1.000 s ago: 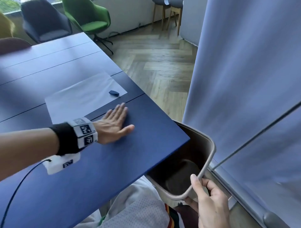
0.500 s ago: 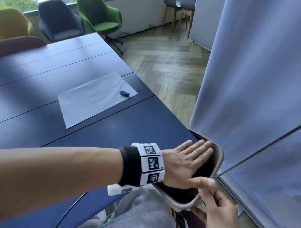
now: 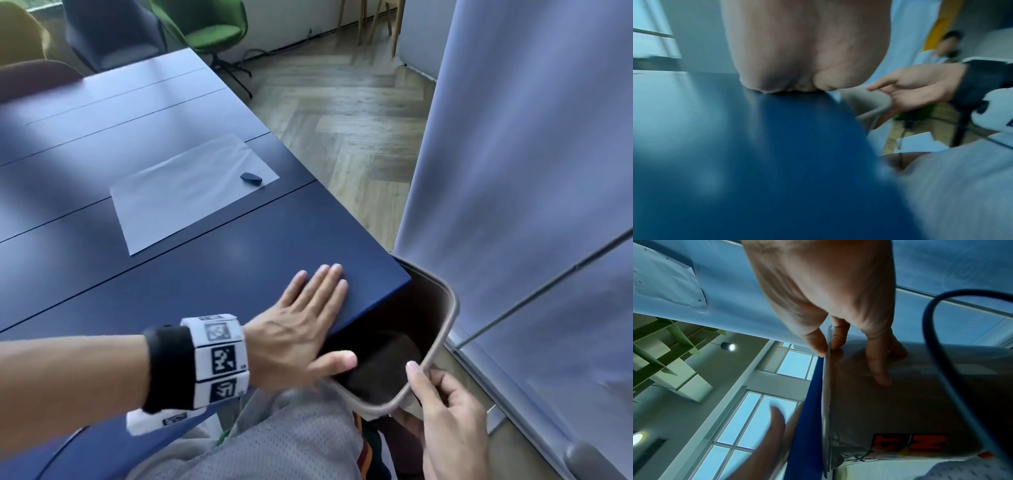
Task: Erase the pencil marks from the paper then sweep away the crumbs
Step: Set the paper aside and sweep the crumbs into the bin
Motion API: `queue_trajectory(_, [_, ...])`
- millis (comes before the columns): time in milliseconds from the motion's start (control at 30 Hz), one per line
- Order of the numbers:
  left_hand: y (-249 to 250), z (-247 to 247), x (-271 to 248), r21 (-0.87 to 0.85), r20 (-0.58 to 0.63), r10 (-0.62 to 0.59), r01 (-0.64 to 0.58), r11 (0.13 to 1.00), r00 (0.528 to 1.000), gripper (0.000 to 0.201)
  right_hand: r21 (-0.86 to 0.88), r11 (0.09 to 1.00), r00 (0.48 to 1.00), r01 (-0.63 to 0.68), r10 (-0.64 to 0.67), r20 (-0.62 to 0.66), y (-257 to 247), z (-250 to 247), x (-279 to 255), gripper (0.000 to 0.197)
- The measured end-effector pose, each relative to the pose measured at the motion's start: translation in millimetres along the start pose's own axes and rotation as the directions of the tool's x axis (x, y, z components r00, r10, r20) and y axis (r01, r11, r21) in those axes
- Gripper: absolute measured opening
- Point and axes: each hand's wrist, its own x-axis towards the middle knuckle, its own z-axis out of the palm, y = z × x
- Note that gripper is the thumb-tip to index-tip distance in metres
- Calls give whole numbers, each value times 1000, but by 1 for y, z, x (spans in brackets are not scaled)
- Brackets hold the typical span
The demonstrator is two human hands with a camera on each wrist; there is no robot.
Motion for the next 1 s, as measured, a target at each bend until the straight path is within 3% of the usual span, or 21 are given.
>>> queue_trajectory(133, [57, -13, 31, 6, -55, 256, -257, 967, 965, 94, 13, 1000, 999, 3, -4, 37, -2, 1, -5, 22])
queue_trajectory(200, [47, -26, 33, -99, -143, 225, -240, 966, 964, 88, 35, 999, 999, 8, -9, 38, -3, 4, -6, 26])
queue_trajectory(300, [-5, -33, 21, -183, -180, -101, 68, 981, 978, 97, 12, 999, 999, 38, -38, 3, 1, 4, -6, 26])
queue_trajectory(367, [-38, -27, 9, -194, -106, -360, 336, 922, 927, 101, 7, 999, 999, 53, -53, -4, 2, 3, -5, 26])
queue_trajectory(433, [-43, -16, 4, -177, -29, -431, 420, 890, 902, 106, 11, 998, 998, 57, -57, 9, 2, 4, -4, 25])
queue_trajectory(500, [-19, -6, 9, -140, -28, -301, 294, 945, 953, 113, 6, 999, 999, 48, -48, 13, 2, 5, -4, 24])
queue_trajectory(567, [21, -4, 17, -73, -53, -69, 65, 995, 996, 107, -1, 1000, 999, 28, -28, 18, 2, 4, -4, 22])
queue_trajectory(633, [55, -5, 24, -19, -52, 176, -177, 984, 983, 95, 13, 1000, 1000, 8, -8, 27, 0, 5, -5, 22])
queue_trajectory(667, [62, -8, 26, -20, -64, 241, -243, 970, 968, 90, 30, 1000, 1000, 1, -2, 30, -2, 5, -5, 26])
queue_trajectory(733, [50, -18, 30, -44, -132, 183, -190, 981, 974, 89, 39, 999, 1000, -1, 0, 27, -2, 5, -6, 29])
queue_trajectory(833, [10, -29, 33, -70, -93, -166, 159, 985, 982, 95, 2, 1000, 1000, -13, 13, 9, 5, 2, -4, 23])
queue_trajectory(867, [4, -30, 33, -66, -47, -212, 208, 976, 976, 97, -4, 1000, 1000, -15, 15, 2, 6, 1, -3, 23])
queue_trajectory(900, [5, -28, 32, -44, -11, -187, 186, 982, 982, 101, -7, 1000, 1000, -18, 18, 4, 6, 2, -2, 23])
queue_trajectory(967, [26, -23, 28, -12, 53, 42, -41, 999, 998, 100, 1, 1000, 1000, -22, 22, 19, 1, 4, -2, 27])
queue_trajectory(1000, [40, -24, 28, -52, 78, 168, -165, 985, 983, 94, 9, 1000, 1000, -23, 22, 20, -2, 4, -3, 32])
